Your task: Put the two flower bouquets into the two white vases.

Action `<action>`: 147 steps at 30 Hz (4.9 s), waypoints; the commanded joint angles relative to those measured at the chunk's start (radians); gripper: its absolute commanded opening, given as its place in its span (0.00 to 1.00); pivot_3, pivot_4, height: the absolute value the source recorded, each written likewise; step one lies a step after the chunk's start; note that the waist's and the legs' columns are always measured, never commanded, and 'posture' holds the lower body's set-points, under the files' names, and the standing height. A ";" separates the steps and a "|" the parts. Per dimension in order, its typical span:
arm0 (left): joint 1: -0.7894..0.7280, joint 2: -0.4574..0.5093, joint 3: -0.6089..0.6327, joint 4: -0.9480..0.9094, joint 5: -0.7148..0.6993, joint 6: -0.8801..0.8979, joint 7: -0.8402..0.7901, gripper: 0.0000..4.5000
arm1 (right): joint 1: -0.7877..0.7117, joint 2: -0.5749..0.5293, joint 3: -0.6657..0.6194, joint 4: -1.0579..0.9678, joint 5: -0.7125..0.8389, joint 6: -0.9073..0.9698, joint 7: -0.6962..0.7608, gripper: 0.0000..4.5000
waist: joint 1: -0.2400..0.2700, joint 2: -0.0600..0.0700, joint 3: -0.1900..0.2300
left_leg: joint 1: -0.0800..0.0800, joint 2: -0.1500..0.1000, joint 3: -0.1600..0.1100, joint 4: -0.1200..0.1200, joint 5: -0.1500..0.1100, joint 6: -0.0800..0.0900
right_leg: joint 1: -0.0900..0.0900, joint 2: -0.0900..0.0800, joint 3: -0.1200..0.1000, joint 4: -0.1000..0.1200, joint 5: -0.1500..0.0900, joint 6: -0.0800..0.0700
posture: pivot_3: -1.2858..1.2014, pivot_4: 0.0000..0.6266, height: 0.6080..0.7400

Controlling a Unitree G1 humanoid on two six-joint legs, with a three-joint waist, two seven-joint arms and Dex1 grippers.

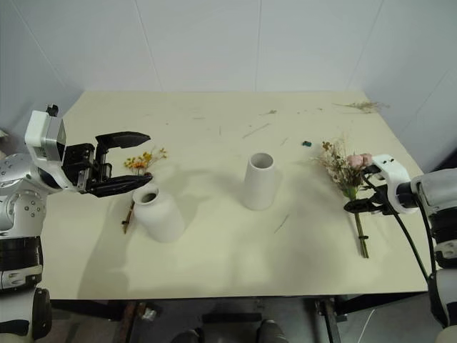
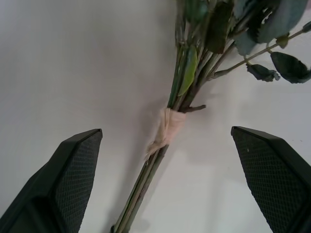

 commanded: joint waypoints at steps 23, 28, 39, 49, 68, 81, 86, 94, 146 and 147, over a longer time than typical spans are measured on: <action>-0.021 0.003 0.030 -0.056 -0.036 0.013 0.056 1.00 | -0.109 0.113 -0.206 0.237 -0.056 -0.303 -0.082 0.00 | -0.002 0.000 0.000 | 0.001 0.000 0.000 0.001 0.000 -0.001 | 0.001 0.000 0.000 0.001 0.000 0.000 | 0.52 0.24 1.00; -0.033 -0.011 0.022 -0.016 -0.028 -0.002 0.057 1.00 | -0.043 0.234 -0.499 -0.074 0.182 -0.536 -0.131 0.00 | -0.011 0.000 0.000 | 0.001 0.000 0.000 0.000 0.000 -0.001 | 0.000 0.001 0.000 0.002 0.000 0.001 | 0.52 0.24 1.00; -0.084 -0.032 -0.017 0.070 -0.009 -0.026 0.033 1.00 | -0.068 0.532 -0.647 -0.597 0.556 -0.487 -0.372 0.00 | 0.002 0.000 0.000 | 0.000 0.000 -0.002 0.000 0.001 -0.001 | 0.001 0.000 -0.001 0.006 0.000 0.001 | 0.52 0.24 1.00; -0.056 -0.038 0.000 0.049 -0.012 -0.034 0.054 1.00 | 0.053 0.613 -0.527 -0.660 0.577 -0.472 -0.379 0.00 | 0.001 0.000 0.000 | 0.000 0.000 -0.002 0.000 0.001 0.000 | 0.000 0.000 -0.001 0.007 0.000 0.000 | 0.52 0.24 1.00; -0.001 -0.031 0.048 0.002 -0.025 -0.042 0.104 1.00 | 0.214 0.670 -0.413 -0.585 0.442 -0.725 -0.266 0.37 | -0.001 0.000 0.000 | 0.001 0.000 -0.002 0.000 0.001 -0.001 | 0.000 0.001 0.000 0.006 0.000 0.000 | 0.52 0.24 1.00; -0.006 0.045 0.002 0.100 0.167 -0.029 0.265 1.00 | 0.302 0.456 -0.451 -0.644 0.435 -0.721 -0.146 0.98 | 0.003 0.000 0.000 | 0.001 0.000 -0.002 0.000 0.001 -0.001 | 0.000 0.001 0.000 0.005 0.000 0.000 | 0.52 0.24 1.00; -0.019 0.094 -0.017 0.111 0.288 0.106 0.473 1.00 | 0.375 0.271 -0.487 -0.627 0.451 -0.674 -0.010 0.98 | 0.004 0.000 0.000 | 0.001 0.000 -0.002 0.000 0.001 0.000 | 0.000 0.000 0.000 0.004 0.000 0.000 | 0.52 0.24 1.00; -0.038 0.203 -0.189 0.092 0.455 0.655 0.693 1.00 | 0.447 0.015 -0.505 -0.836 0.598 -0.467 0.200 0.98 | -0.004 0.000 0.000 | 0.002 0.000 -0.002 0.000 0.001 0.000 | 0.000 0.001 0.000 0.005 0.000 0.000 | 0.52 0.24 1.00; -0.368 0.107 -0.731 0.365 0.581 0.714 0.393 1.00 | 0.481 0.125 -0.472 -1.089 0.707 -0.401 0.036 0.98 | 0.026 -0.002 0.000 | 0.000 -0.001 -0.003 0.001 0.001 0.000 | 0.001 0.001 -0.001 0.003 -0.001 0.001 | 0.52 0.24 1.00; -0.369 0.102 -0.737 0.378 0.592 0.704 0.384 1.00 | 0.484 0.125 -0.474 -1.094 0.709 -0.400 0.031 0.98 | 0.026 -0.002 0.000 | -0.001 -0.001 -0.003 0.001 0.001 0.000 | 0.001 0.001 -0.001 0.003 -0.001 0.001 | 0.52 0.24 1.00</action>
